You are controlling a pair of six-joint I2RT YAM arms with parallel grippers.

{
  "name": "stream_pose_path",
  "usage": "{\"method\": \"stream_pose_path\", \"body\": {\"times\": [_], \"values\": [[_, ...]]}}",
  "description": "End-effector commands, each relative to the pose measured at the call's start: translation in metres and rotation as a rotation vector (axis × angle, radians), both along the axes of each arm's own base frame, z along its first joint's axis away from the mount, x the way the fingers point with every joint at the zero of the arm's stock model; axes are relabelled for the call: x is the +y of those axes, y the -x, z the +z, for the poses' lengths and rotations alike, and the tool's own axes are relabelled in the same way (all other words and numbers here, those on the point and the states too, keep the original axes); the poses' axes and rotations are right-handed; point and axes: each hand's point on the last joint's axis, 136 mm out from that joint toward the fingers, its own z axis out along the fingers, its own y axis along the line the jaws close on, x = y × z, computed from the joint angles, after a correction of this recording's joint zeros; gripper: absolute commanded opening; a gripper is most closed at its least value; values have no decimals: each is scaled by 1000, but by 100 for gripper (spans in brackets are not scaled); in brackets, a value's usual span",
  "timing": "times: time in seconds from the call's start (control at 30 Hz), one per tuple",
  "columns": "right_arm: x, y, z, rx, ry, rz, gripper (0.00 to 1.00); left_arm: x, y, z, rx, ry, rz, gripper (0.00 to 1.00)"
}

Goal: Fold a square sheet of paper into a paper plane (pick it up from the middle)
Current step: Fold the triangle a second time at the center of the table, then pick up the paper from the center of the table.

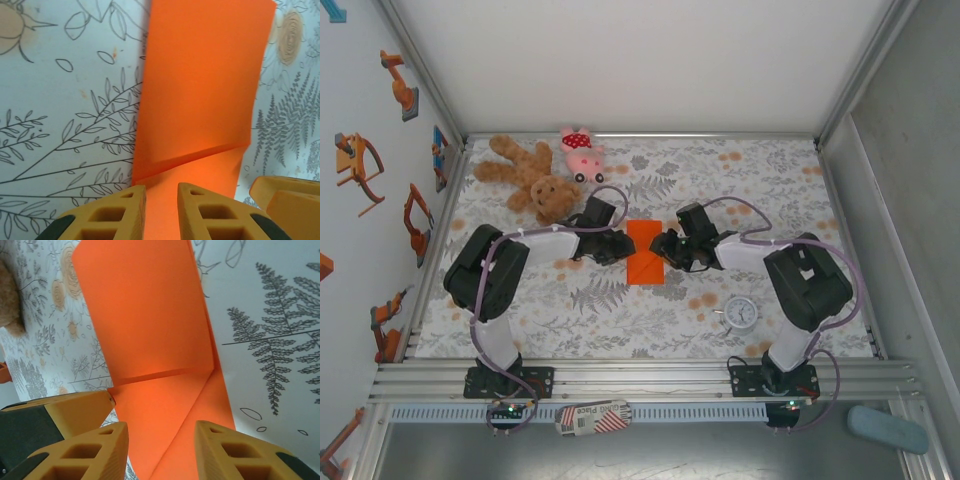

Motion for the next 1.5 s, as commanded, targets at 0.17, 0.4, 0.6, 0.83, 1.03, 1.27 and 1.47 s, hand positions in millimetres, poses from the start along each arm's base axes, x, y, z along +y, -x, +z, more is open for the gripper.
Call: {"method": "stream_pose_path", "body": {"times": [0.17,0.4,0.6,0.83,1.03,1.27,1.47], "values": [[1,-1,-11,37,0,-14,39,7,6,-20,83,-6,69,24],[10,-3,-13,41,-23,1,33,10,10,-27,106,-21,79,24],[16,-4,-13,36,-63,7,26,11,12,-28,115,-21,79,24],[26,-6,-10,18,-132,15,23,11,10,-24,109,-17,83,24],[28,-9,-7,-9,-155,16,17,9,7,-15,93,-2,83,24],[30,-14,-6,-51,-169,18,1,14,-8,20,24,59,127,30],[34,-24,35,-201,-204,58,0,34,-16,63,-67,130,186,44]]}}
